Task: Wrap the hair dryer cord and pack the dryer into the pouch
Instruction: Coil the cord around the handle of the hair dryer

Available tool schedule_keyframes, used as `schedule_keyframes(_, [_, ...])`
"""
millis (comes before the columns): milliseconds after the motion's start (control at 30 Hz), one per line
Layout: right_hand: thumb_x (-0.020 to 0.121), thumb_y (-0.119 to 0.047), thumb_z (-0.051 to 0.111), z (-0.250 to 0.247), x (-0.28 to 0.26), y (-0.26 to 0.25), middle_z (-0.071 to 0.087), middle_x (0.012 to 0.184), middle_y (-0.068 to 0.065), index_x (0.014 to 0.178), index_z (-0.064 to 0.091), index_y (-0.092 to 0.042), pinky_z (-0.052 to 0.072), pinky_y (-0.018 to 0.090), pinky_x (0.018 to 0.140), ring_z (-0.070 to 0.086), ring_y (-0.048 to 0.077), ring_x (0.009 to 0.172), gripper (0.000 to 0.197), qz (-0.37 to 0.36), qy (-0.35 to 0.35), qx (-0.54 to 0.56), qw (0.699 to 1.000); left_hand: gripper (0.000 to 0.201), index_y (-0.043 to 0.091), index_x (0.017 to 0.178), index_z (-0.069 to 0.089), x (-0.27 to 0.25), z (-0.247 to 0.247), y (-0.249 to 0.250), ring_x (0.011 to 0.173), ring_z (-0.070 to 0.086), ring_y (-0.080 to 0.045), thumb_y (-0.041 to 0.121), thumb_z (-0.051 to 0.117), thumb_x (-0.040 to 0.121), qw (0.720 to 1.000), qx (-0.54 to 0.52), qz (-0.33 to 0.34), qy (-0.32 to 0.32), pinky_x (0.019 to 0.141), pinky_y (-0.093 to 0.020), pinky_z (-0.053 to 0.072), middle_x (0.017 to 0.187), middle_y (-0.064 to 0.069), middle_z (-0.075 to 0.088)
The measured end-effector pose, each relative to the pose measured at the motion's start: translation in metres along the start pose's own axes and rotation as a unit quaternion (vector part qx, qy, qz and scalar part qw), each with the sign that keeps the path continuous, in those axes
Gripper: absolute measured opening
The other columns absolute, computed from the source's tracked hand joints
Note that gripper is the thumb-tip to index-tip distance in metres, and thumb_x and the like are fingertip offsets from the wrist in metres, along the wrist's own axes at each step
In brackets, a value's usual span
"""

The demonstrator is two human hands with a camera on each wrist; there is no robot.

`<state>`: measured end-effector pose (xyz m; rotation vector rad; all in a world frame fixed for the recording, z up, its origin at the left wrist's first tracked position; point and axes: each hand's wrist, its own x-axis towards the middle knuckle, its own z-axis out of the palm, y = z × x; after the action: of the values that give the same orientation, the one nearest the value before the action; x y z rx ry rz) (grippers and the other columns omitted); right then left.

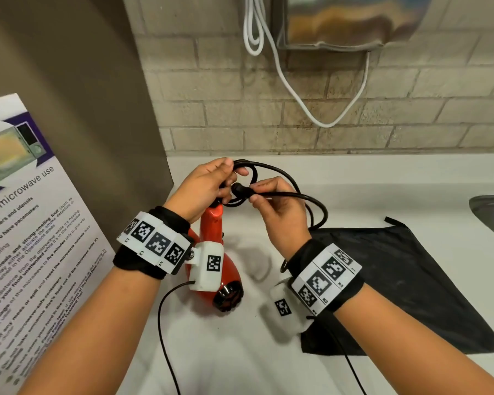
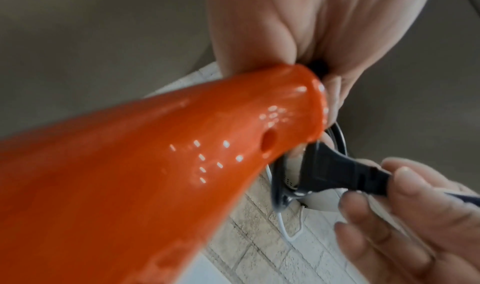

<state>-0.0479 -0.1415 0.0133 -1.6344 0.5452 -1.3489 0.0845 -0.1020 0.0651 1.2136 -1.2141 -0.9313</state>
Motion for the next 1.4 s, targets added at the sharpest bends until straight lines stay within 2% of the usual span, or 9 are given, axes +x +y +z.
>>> schedule_keyframes(233, [0.082,0.002,0.058,0.003,0.004,-0.001,0.038,0.084,-0.014,0.082,0.061,0.001,0.044,0.005,0.074,0.048,-0.013,0.079,0.003,-0.081,0.017,-0.129,0.988,0.03,0.016,0.077,0.046,0.0,0.0,0.001,0.039,0.028,-0.001,0.022,0.028,0.099,1.0,0.004,0.0,-0.002,0.048,-0.019,0.032,0.052,0.011,0.046])
schedule_keyframes(467, [0.084,0.002,0.056,0.008,0.01,-0.001,0.035,0.084,-0.017,0.087,0.059,0.001,0.041,0.002,0.073,0.047,-0.005,0.075,0.004,-0.064,0.027,-0.168,0.983,0.026,0.014,0.074,0.039,-0.003,0.01,0.003,0.038,0.026,-0.001,0.017,0.031,0.098,0.999,0.031,0.001,-0.022,0.05,-0.023,0.026,0.057,0.004,0.037])
schedule_keyframes(633, [0.079,0.005,0.062,0.009,0.01,0.0,0.04,0.08,-0.015,0.081,0.063,0.003,0.04,0.0,0.073,0.05,-0.016,0.078,0.003,-0.084,0.046,-0.15,0.984,0.025,0.013,0.075,0.041,-0.002,0.008,0.001,0.039,0.028,0.0,0.017,0.033,0.098,1.0,0.008,0.011,-0.001,0.047,-0.019,0.031,0.049,0.013,0.042])
schedule_keyframes(800, [0.075,0.002,0.066,0.012,0.008,0.005,0.041,0.078,-0.009,0.076,0.061,-0.002,0.036,0.002,0.071,0.047,0.011,0.08,0.007,-0.102,0.085,-0.202,0.97,0.017,0.006,0.096,0.044,-0.004,0.01,0.001,0.038,0.029,0.0,0.018,0.032,0.098,1.0,-0.007,0.001,-0.018,0.042,-0.014,0.032,0.048,0.013,0.042])
schedule_keyframes(933, [0.074,0.008,0.059,0.013,0.012,0.006,0.038,0.084,0.001,0.079,0.038,-0.013,0.033,0.002,0.067,0.04,-0.004,0.076,0.03,-0.071,0.137,-0.189,0.97,0.016,0.006,0.097,0.043,-0.007,0.013,0.002,0.038,0.028,0.0,0.017,0.031,0.098,0.999,-0.021,-0.001,-0.033,0.041,-0.014,0.031,0.047,0.013,0.041])
schedule_keyframes(1000, [0.075,0.012,0.048,0.013,0.015,0.006,0.046,0.089,0.009,0.088,0.039,-0.009,0.035,0.005,0.068,0.045,0.003,0.078,0.027,-0.05,0.109,-0.149,0.982,0.019,0.004,0.101,0.044,-0.008,0.014,0.002,0.038,0.028,0.0,0.017,0.031,0.098,0.999,-0.019,0.001,-0.034,0.042,-0.014,0.031,0.047,0.013,0.041])
schedule_keyframes(1100, [0.081,0.012,0.037,0.011,0.016,0.005,0.055,0.082,-0.001,0.105,0.043,0.0,0.04,0.009,0.061,0.052,0.0,0.07,0.027,-0.014,0.013,-0.136,0.99,0.027,-0.002,0.102,0.05,-0.007,0.014,-0.001,0.039,0.029,0.0,0.017,0.032,0.098,1.0,0.004,0.015,-0.008,0.044,-0.014,0.033,0.047,0.013,0.043])
schedule_keyframes(1233, [0.093,-0.008,0.042,0.005,0.009,0.003,0.044,0.064,-0.008,0.111,0.041,-0.001,0.035,0.015,0.05,0.044,0.004,0.054,0.019,-0.018,-0.086,-0.19,0.978,0.028,0.009,0.085,0.056,-0.004,0.01,-0.005,0.041,0.033,-0.001,0.021,0.034,0.098,0.999,0.01,0.027,0.038,0.046,-0.014,0.036,0.047,0.013,0.045])
schedule_keyframes(1400, [0.096,-0.028,0.03,-0.005,-0.019,0.026,0.06,0.111,0.006,0.127,0.04,-0.008,0.043,0.03,0.092,0.056,0.016,0.103,0.038,0.011,-0.185,-0.307,0.933,0.03,0.014,0.074,0.048,-0.002,0.004,-0.005,0.039,0.029,-0.001,0.021,0.033,0.099,0.993,-0.042,0.028,0.107,0.041,-0.013,0.03,0.047,0.014,0.044])
